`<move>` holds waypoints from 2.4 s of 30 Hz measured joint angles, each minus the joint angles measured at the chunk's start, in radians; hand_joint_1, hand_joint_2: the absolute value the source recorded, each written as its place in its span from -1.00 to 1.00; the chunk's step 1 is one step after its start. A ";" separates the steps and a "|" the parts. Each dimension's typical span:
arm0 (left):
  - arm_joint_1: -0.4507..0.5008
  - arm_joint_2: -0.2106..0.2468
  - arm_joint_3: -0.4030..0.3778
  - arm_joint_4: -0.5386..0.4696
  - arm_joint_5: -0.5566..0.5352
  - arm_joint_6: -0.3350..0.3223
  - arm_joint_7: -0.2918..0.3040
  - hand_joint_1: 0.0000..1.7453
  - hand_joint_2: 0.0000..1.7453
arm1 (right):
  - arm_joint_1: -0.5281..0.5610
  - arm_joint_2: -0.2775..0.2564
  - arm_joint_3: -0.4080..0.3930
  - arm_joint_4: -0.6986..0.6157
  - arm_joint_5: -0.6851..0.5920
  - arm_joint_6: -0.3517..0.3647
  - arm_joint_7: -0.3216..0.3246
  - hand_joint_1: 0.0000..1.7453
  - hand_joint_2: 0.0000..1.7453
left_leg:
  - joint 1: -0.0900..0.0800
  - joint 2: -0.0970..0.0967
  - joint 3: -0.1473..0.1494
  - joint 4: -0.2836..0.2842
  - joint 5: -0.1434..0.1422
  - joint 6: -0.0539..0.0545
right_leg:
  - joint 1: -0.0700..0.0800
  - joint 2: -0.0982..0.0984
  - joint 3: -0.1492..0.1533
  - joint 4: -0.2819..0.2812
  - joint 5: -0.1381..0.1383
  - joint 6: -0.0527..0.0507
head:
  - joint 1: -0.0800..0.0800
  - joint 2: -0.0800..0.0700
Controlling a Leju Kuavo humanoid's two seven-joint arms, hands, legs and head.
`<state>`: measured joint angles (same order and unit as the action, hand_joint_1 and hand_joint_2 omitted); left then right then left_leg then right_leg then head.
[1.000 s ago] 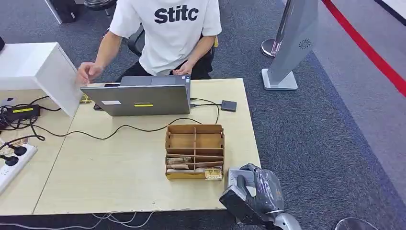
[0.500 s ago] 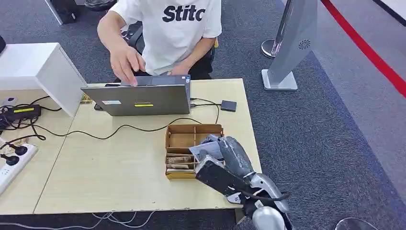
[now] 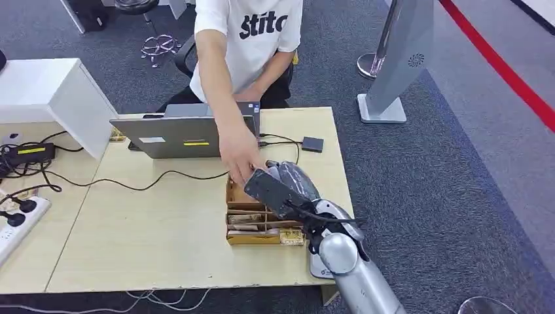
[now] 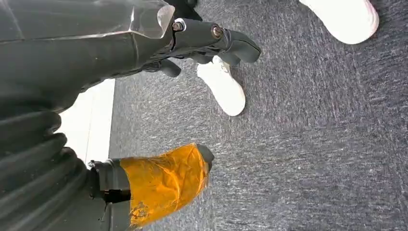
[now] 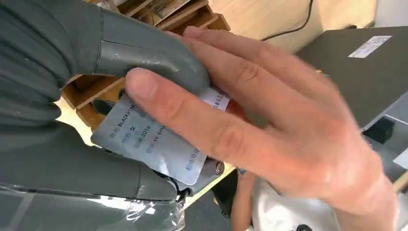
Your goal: Pass the card to the sensor for recognition and then transmit it.
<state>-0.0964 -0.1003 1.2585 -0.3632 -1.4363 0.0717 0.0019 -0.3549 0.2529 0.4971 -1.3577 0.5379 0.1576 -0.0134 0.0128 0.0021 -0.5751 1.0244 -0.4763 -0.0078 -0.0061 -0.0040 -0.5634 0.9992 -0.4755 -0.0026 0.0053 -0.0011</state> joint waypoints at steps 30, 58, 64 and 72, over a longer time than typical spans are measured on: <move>0.004 0.008 -0.010 0.000 0.022 0.002 0.005 -1.00 1.00 | 0.043 -0.008 0.051 -0.128 0.149 -0.070 -0.040 -1.00 1.00 | 0.000 -0.001 -0.001 0.000 -0.001 0.001 | 0.000 0.000 -0.001 -0.001 0.000 0.000 | 0.000 0.000; 0.008 -0.011 -0.009 0.000 0.053 0.002 0.003 -1.00 1.00 | 0.351 -0.228 0.214 -0.463 0.336 -0.236 -0.231 -1.00 1.00 | 0.000 -0.001 -0.002 0.000 -0.001 0.001 | 0.000 -0.001 -0.001 -0.001 -0.001 0.000 | 0.000 0.000; 0.006 -0.019 -0.009 0.000 0.052 0.004 0.003 -1.00 1.00 | 0.407 -0.241 0.205 -0.410 0.534 -0.270 -0.217 -1.00 1.00 | 0.000 -0.001 -0.002 0.000 -0.001 0.001 | 0.000 -0.001 -0.001 -0.001 -0.001 0.000 | 0.000 0.000; 0.004 -0.026 -0.009 0.000 0.048 0.006 0.003 -1.00 1.00 | 0.410 -0.252 0.216 -0.246 0.688 -0.318 -0.191 -1.00 1.00 | 0.000 -0.001 -0.002 0.000 -0.001 0.001 | 0.000 -0.001 -0.001 -0.001 0.000 0.000 | 0.000 0.000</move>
<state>-0.0919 -0.1263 1.2497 -0.3632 -1.3882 0.0774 0.0053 0.0555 0.0012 0.7130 -1.6038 1.2257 -0.1602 -0.2041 0.0126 0.0014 -0.5768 1.0245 -0.4774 -0.0067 -0.0062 -0.0051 -0.5644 0.9984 -0.4760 -0.0022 0.0050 -0.0011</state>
